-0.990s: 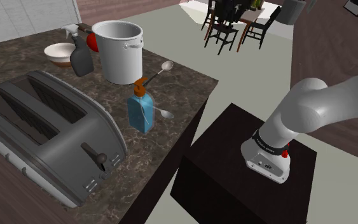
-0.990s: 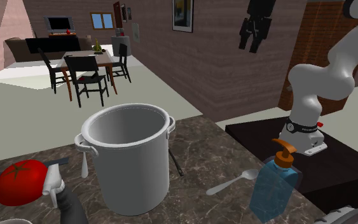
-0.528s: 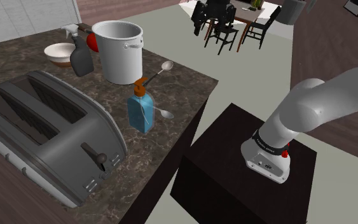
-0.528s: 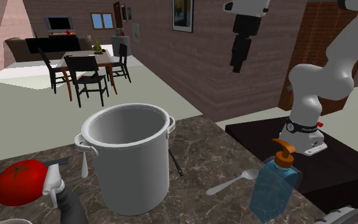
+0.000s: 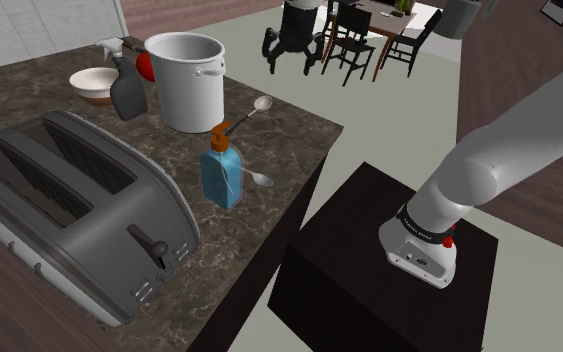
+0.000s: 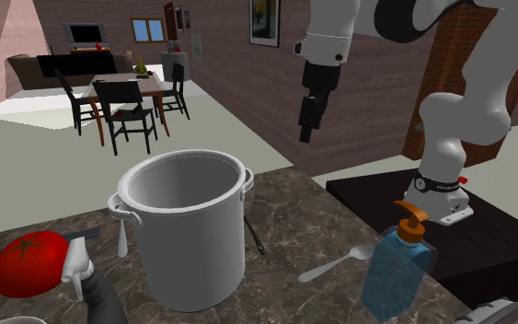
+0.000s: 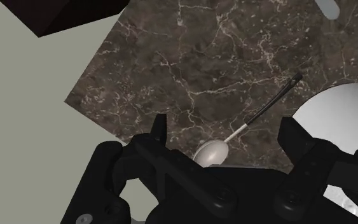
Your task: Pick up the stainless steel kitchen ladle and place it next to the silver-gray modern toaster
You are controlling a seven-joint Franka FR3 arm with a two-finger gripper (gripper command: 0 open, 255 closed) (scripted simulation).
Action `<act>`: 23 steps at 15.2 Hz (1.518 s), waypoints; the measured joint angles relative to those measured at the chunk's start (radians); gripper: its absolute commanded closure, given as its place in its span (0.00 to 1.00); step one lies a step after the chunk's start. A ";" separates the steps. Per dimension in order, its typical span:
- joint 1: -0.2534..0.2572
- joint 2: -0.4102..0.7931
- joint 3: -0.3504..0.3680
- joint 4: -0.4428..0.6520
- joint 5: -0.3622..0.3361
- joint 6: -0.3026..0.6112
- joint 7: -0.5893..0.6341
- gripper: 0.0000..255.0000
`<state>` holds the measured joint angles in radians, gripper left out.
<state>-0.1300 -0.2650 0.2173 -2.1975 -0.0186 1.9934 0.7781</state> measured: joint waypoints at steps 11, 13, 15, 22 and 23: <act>-0.021 0.447 0.026 0.266 -0.106 0.072 0.452 0.00; -0.013 0.522 0.016 0.330 -0.117 0.066 0.524 0.00; -0.007 0.607 -0.001 0.391 -0.127 0.074 0.588 0.00; 0.004 0.803 -0.046 0.547 -0.129 0.078 0.720 0.00; 0.004 0.813 -0.048 0.546 -0.130 0.089 0.723 0.00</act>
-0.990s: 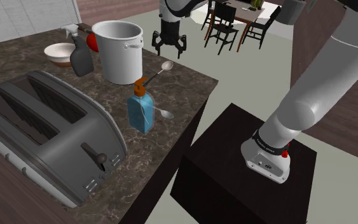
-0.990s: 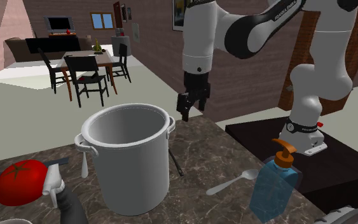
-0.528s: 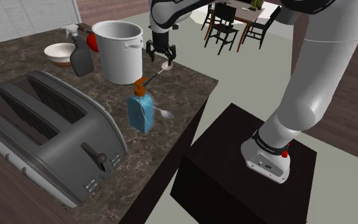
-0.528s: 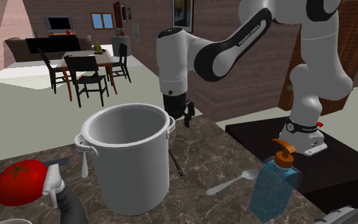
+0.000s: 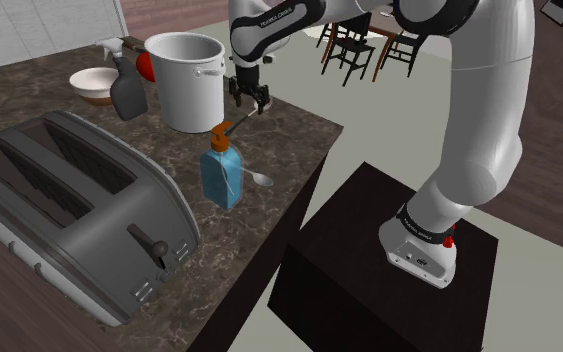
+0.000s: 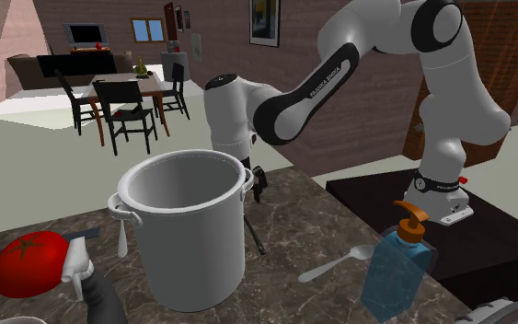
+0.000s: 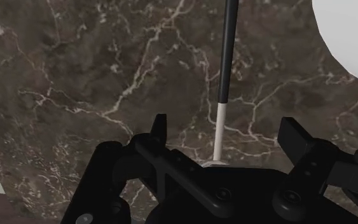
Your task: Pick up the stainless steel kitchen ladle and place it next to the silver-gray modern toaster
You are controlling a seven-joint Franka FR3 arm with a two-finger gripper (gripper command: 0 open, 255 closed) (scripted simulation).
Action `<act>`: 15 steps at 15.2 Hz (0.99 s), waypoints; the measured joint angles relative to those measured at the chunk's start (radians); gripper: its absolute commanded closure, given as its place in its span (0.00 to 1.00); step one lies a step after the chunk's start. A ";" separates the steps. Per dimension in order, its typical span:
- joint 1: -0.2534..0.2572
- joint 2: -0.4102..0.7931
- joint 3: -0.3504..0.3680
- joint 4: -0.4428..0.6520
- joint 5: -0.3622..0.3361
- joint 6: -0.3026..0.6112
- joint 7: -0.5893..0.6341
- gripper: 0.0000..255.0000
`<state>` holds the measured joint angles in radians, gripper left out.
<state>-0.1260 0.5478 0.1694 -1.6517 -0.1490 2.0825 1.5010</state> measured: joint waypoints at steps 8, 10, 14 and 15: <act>0.001 0.030 -0.005 -0.015 -0.006 0.045 0.006 0.00; 0.001 0.031 -0.005 -0.015 -0.007 0.045 0.007 0.00; 0.001 0.031 -0.005 -0.015 -0.007 0.045 0.007 1.00; 0.001 0.031 -0.005 -0.015 -0.007 0.045 0.007 1.00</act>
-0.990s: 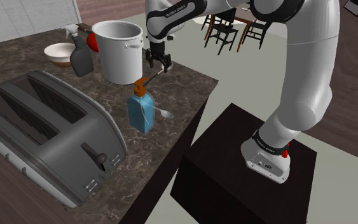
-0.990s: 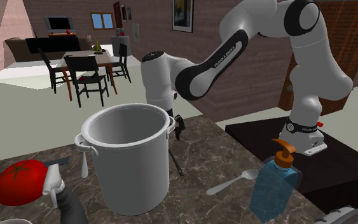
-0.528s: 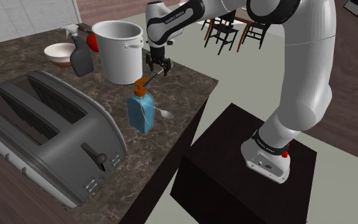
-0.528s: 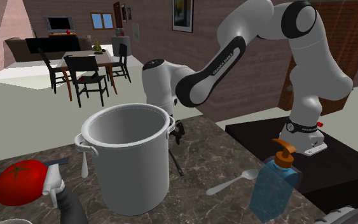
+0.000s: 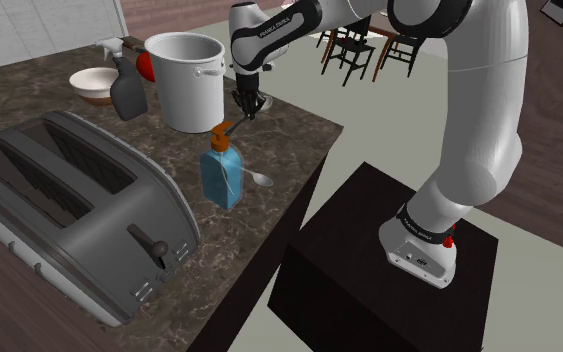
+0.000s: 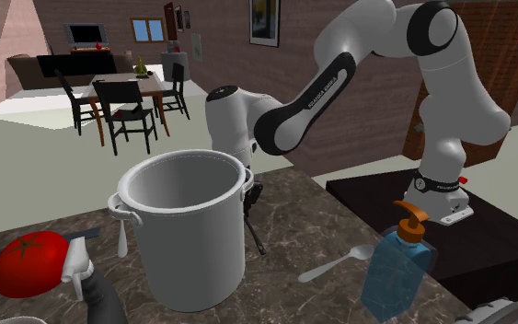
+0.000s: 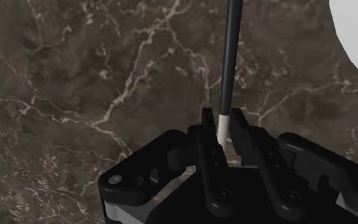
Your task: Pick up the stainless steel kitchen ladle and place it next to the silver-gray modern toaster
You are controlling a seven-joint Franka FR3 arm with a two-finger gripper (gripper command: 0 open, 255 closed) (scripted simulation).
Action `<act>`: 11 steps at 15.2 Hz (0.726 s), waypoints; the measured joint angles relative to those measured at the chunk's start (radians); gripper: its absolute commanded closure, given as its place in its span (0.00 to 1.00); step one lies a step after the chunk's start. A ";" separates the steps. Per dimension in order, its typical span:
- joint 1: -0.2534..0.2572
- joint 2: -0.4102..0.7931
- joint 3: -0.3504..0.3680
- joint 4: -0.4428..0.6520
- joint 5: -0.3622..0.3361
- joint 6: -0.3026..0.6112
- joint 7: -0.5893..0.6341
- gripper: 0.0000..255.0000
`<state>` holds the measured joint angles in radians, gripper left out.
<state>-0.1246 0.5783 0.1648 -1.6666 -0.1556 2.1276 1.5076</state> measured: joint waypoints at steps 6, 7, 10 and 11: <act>0.000 0.000 0.000 0.000 0.000 0.000 0.000 1.00; 0.000 0.000 0.000 0.000 0.000 0.000 0.000 1.00; -0.002 -0.014 0.002 0.005 0.003 -0.020 -0.004 1.00; -0.002 -0.019 0.002 0.011 0.005 -0.030 -0.004 1.00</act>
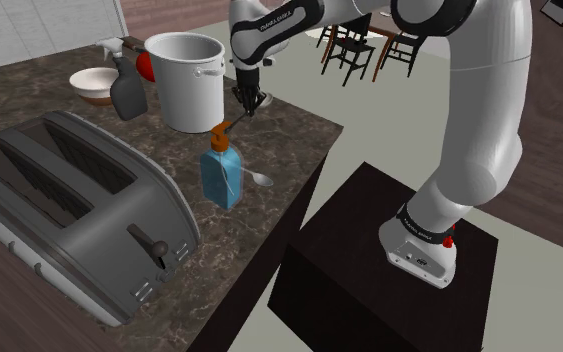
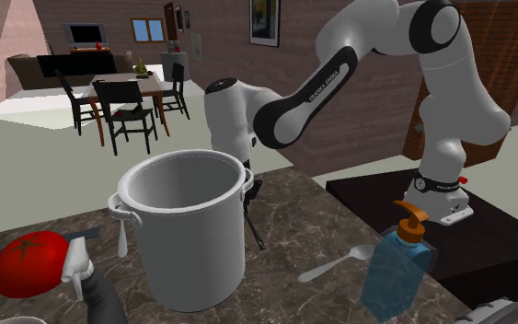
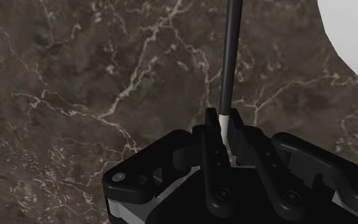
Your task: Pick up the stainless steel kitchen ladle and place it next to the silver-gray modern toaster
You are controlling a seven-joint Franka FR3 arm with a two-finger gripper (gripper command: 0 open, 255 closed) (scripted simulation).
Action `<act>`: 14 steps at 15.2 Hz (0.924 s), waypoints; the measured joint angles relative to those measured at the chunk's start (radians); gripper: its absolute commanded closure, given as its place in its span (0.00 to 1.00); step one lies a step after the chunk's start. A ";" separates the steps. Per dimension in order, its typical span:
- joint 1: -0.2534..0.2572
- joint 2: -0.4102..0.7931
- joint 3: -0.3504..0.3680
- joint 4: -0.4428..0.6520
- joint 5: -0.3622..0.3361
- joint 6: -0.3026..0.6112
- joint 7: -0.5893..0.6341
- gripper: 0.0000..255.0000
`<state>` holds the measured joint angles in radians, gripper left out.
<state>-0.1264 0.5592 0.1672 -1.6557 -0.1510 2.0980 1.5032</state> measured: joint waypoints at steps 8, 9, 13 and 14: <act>-0.003 -0.055 0.007 0.026 0.012 -0.080 -0.008 1.00; -0.002 -0.061 0.008 0.032 0.014 -0.092 -0.009 1.00; -0.004 -0.081 0.010 0.056 0.019 -0.135 -0.015 1.00; -0.004 -0.085 0.011 0.061 0.020 -0.145 -0.016 1.00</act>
<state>-0.1306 0.4737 0.1778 -1.5947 -0.1311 1.9533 1.4872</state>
